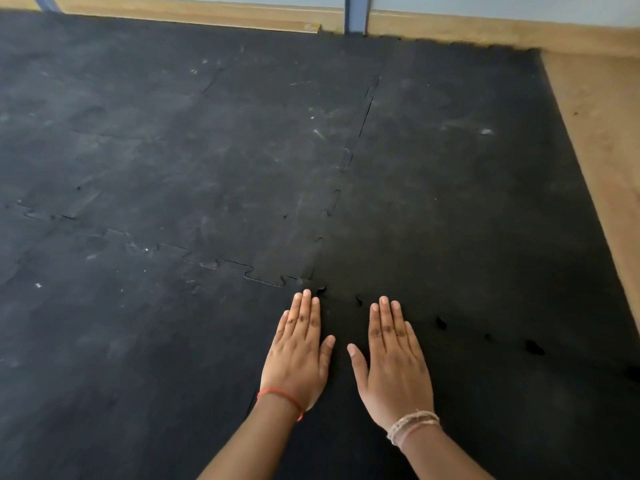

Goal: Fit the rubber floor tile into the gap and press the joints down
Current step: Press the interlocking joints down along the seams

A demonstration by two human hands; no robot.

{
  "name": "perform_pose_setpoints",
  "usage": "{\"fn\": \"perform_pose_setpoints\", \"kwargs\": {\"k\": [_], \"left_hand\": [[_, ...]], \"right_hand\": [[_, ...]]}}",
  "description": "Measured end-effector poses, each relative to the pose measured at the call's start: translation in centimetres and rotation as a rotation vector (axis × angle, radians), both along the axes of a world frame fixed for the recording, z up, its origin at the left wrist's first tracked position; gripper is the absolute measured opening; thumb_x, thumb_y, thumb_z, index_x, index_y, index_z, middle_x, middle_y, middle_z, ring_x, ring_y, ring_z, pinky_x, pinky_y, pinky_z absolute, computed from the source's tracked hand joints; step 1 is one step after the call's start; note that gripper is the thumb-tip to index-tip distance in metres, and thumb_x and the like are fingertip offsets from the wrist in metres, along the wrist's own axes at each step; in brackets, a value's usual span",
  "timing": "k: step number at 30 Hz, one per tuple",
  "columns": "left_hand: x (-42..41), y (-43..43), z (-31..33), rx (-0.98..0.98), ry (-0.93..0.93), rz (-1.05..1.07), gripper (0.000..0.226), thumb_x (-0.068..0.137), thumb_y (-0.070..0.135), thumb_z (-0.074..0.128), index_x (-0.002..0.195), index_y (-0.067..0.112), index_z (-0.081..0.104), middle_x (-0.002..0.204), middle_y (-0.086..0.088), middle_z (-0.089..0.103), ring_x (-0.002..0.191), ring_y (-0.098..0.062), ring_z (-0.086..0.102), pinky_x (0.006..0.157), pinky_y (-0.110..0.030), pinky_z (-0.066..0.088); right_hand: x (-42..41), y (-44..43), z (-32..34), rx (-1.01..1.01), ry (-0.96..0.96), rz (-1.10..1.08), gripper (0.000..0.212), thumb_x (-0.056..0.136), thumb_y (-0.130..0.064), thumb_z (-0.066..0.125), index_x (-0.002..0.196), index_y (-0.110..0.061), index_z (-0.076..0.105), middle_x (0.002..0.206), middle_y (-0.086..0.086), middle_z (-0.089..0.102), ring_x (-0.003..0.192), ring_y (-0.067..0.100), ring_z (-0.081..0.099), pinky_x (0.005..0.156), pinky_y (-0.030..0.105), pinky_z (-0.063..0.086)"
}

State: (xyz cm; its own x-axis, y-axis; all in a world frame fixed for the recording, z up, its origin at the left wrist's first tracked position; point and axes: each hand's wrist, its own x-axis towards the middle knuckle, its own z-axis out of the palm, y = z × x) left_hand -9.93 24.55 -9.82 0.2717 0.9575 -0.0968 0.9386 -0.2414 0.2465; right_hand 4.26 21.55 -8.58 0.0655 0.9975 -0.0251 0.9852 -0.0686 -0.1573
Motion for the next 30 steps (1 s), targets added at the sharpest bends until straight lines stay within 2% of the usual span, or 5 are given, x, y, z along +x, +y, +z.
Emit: {"fn": "perform_pose_setpoints", "kwargs": {"k": [3,8,12,17,30], "left_hand": [[-0.1,0.3,-0.1,0.01,-0.01,-0.003,0.056,0.096,0.042,0.011,0.133,0.017,-0.024,0.143,0.003,-0.029,0.127,-0.01,-0.039,0.109,-0.025,-0.019],[0.0,0.3,0.1,0.01,-0.036,-0.016,0.058,0.096,0.041,0.014,0.139,0.015,-0.017,0.144,0.003,-0.026,0.13,-0.008,-0.03,0.11,-0.024,-0.016],[-1.7,-2.4,-0.1,0.028,-0.029,0.135,0.062,0.094,0.048,0.009,0.139,0.015,-0.017,0.151,0.0,-0.021,0.131,-0.009,-0.029,0.11,-0.027,-0.016],[-4.6,-6.2,-0.3,-0.022,0.014,0.236,0.076,0.068,0.065,-0.026,0.132,0.023,-0.03,0.147,0.006,-0.029,0.129,-0.012,-0.038,0.108,-0.027,-0.022],[-4.4,-5.8,-0.5,-0.004,0.039,0.221,0.067,0.075,0.055,-0.015,0.133,0.024,-0.027,0.147,0.005,-0.027,0.132,-0.015,-0.033,0.111,-0.031,-0.016]], "right_hand": [[-0.1,0.2,-0.1,-0.002,-0.003,0.018,0.068,0.09,-0.048,0.017,0.137,-0.002,0.036,0.145,0.015,0.038,0.135,0.026,0.033,0.108,0.041,0.032],[0.8,1.2,-0.8,-0.099,-0.041,0.153,0.067,0.092,-0.051,0.009,0.142,-0.011,-0.012,0.157,0.007,-0.01,0.142,0.018,-0.014,0.113,0.033,-0.008],[1.7,2.8,0.4,-0.154,-0.089,0.439,0.071,0.092,-0.056,0.012,0.145,-0.012,-0.01,0.156,0.002,-0.015,0.14,0.015,-0.02,0.112,0.03,-0.011],[0.5,2.8,1.2,-0.246,-0.136,0.623,0.071,0.093,-0.054,0.012,0.143,-0.012,-0.014,0.155,0.004,-0.019,0.138,0.015,-0.024,0.114,0.031,-0.009],[-1.1,5.8,3.7,-0.57,-0.32,0.684,0.076,0.094,-0.055,0.023,0.145,-0.008,-0.009,0.156,0.007,-0.014,0.144,0.019,-0.01,0.117,0.034,0.004]]}}
